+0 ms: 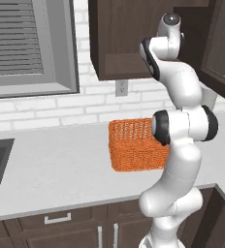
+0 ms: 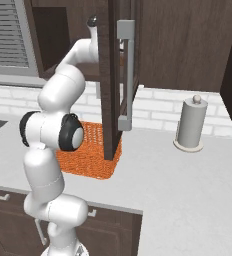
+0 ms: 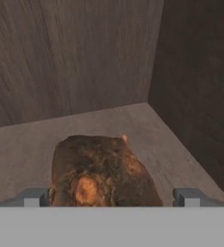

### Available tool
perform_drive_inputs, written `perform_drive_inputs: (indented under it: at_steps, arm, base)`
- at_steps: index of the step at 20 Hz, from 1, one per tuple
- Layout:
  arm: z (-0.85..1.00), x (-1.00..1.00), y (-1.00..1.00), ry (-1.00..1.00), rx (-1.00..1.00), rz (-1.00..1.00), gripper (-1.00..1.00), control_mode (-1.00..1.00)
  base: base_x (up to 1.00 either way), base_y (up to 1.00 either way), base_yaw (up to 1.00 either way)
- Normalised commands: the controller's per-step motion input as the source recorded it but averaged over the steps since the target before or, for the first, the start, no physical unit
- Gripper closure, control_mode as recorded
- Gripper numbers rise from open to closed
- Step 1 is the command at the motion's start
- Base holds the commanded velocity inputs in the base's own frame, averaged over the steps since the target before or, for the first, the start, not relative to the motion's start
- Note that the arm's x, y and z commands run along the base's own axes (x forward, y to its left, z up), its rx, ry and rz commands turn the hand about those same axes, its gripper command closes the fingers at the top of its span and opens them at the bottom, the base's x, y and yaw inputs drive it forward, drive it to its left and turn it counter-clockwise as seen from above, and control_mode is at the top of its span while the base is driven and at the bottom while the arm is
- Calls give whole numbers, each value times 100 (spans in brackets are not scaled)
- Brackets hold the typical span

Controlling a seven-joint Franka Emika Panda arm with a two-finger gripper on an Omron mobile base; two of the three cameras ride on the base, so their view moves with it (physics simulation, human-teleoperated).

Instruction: Open the cabinet, pick up the bread from the cabinet and place it in the basket. Then move the basket to the dining counter.

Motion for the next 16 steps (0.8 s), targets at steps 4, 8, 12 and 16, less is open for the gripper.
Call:
perform_drive_inputs:
  at_steps: [4, 8, 12, 16]
  arm:
    - [-1, 5, 0, 0, 0, 0, -100, -100]
    - [-3, 0, 0, -2, 0, 0, 100, -100]
    - [0, -23, 13, -17, 0, 0, 100, -100]
    - [-12, -47, 40, -15, 0, 0, 100, -100]
  base:
    - [0, 0, 0]
    - [0, 0, 0]
    - [0, 0, 0]
    - [0, 0, 0]
